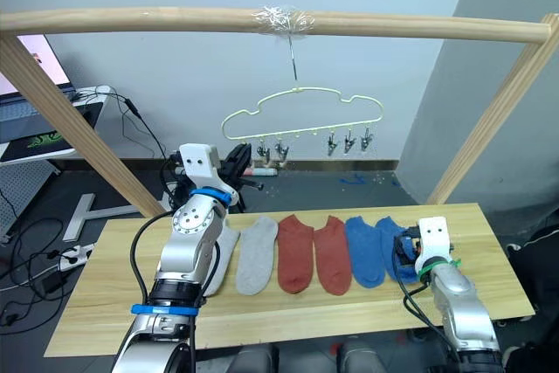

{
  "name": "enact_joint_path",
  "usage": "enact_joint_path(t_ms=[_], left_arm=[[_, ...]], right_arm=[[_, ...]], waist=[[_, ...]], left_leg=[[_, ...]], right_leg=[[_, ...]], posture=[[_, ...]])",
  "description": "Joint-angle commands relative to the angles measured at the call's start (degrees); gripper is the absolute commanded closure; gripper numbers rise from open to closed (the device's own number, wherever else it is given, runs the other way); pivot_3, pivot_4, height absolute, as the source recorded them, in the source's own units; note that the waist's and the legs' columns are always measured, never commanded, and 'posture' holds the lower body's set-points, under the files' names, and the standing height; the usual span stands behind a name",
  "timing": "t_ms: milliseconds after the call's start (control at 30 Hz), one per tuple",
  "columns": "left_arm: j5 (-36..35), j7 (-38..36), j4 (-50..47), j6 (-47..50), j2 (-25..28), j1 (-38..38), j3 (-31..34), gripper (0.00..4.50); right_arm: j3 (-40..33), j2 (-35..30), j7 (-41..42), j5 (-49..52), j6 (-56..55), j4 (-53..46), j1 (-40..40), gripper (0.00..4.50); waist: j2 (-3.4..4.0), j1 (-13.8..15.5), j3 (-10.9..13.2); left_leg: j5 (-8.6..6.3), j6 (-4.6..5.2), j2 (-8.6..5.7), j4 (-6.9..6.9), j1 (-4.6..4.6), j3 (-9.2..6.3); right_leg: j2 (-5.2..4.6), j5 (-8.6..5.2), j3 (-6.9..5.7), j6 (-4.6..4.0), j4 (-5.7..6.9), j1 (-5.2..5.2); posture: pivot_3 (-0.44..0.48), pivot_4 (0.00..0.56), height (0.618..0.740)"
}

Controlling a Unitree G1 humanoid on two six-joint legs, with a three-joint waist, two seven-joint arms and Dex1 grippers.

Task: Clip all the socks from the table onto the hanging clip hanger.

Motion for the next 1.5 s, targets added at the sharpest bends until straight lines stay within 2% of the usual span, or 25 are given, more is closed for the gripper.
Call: enact_joint_path(t_ms=[33,233,533,767,900,1000,1200,1367,1500], left_arm=[[-0.3,-0.3,-2.7,-0.2,0.3,-0.6,-0.1,4.48],[-0.3,-0.3,-5.0,0.7,0.7,0.8,0.1,4.48],[-0.1,0.3,-7.2,2.3,0.1,1.9,-0.3,4.48],[0.0,0.5,-7.4,2.5,0.1,1.9,-0.2,4.5],[0.0,0.5,-7.3,2.5,0.0,1.9,-0.1,4.5],[0.0,0.5,-7.1,2.5,0.0,1.9,-0.1,4.5],[0.1,0.6,-6.0,2.1,0.1,1.0,0.0,4.5],[-0.1,0.5,-6.2,2.2,0.1,1.2,0.3,4.5],[-0.7,-0.2,-6.9,2.7,0.7,1.6,0.8,4.5]], right_arm=[[0.4,0.5,1.4,0.0,-2.2,4.2,-1.3,0.0],[-2.0,3.6,0.9,2.7,-1.5,11.8,-5.7,0.0],[-2.1,4.8,-1.0,2.0,-0.4,20.3,-8.9,0.0],[-2.3,5.2,-2.2,1.9,1.1,19.6,-6.7,2.24],[-1.9,5.4,-1.9,1.7,1.3,18.0,-5.2,3.73],[-1.9,5.5,-1.7,1.9,1.4,16.7,-4.4,4.49],[-0.6,4.7,3.5,3.6,1.1,8.6,-0.9,4.49],[-0.4,3.9,7.6,6.6,2.7,-4.3,3.4,4.49],[2.2,-0.1,9.6,4.3,3.0,-14.2,7.3,4.49]], waist=[[0.0,0.1,0.0],[0.02,0.1,0.0],[0.01,0.3,0.0],[0.01,0.3,0.0],[-0.02,0.3,0.0],[-0.02,0.3,0.0],[-0.01,0.3,0.0],[0.07,0.3,0.0],[0.08,0.3,0.0]], left_leg=[[0.0,0.0,0.0,-0.01,0.0,-0.01],[0.0,0.0,0.0,0.02,-0.02,0.03],[0.0,0.0,0.0,0.03,-0.02,0.02],[0.0,0.0,0.0,0.08,0.01,0.01],[0.0,0.0,0.0,0.07,0.01,0.01],[0.0,0.0,0.0,0.1,0.02,0.01],[0.0,0.01,0.0,0.09,0.0,-0.01],[0.0,0.01,0.0,0.08,-0.01,-0.01],[-0.01,0.0,-0.01,0.1,-0.03,0.0]], right_leg=[[0.0,0.0,-0.01,0.0,0.0,0.0],[-0.01,0.01,0.05,0.0,0.0,0.0],[-0.01,0.01,0.04,0.0,0.02,0.0],[0.0,0.02,0.04,0.01,0.05,0.03],[0.0,0.02,0.04,0.01,0.04,0.04],[-0.01,0.02,0.04,0.01,0.04,0.06],[0.0,0.02,0.03,0.01,0.02,0.06],[-0.01,0.01,0.03,0.02,0.02,0.04],[-0.01,0.01,0.04,0.02,0.0,0.03]], posture=[[0.195,0.127,0.74],[0.208,0.127,0.74],[0.208,0.127,0.74],[0.208,0.127,0.74],[0.223,0.133,0.74],[0.223,0.133,0.74],[0.22,0.132,0.74],[0.218,0.131,0.74],[0.218,0.13,0.74]])
